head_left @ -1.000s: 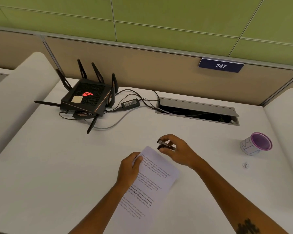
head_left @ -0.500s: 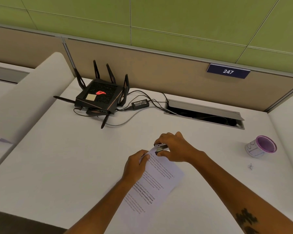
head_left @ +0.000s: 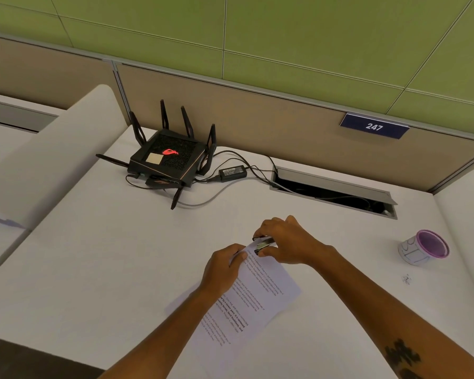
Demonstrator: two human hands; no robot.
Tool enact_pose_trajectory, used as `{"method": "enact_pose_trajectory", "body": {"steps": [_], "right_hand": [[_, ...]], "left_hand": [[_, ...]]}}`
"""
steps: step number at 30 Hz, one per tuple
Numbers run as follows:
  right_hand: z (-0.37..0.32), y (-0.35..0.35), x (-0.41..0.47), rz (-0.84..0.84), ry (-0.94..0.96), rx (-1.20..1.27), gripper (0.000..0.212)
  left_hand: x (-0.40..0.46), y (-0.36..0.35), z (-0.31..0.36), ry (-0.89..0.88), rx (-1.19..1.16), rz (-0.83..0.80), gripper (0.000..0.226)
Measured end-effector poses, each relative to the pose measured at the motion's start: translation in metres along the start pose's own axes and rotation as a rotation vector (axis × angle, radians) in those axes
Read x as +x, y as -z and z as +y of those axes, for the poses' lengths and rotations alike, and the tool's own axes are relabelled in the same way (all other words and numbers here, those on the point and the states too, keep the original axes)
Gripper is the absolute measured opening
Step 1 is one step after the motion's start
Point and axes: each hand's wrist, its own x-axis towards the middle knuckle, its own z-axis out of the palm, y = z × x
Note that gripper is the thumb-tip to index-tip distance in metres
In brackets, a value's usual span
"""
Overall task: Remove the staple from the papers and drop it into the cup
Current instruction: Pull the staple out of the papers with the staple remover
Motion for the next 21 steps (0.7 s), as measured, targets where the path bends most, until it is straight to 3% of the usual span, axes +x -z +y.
{"method": "enact_pose_trajectory", "body": {"steps": [17, 21], "right_hand": [[-0.0007, 0.0056, 0.0023, -0.028, 0.03, -0.045, 0.028], [-0.0007, 0.0055, 0.0034, -0.025, 0.035, -0.039, 0.026]], "left_hand": [[0.0035, -0.0014, 0.0018, 0.01, 0.067, -0.017, 0.023], [0.0028, 0.0022, 0.006, 0.014, 0.009, -0.094, 0.037]]}}
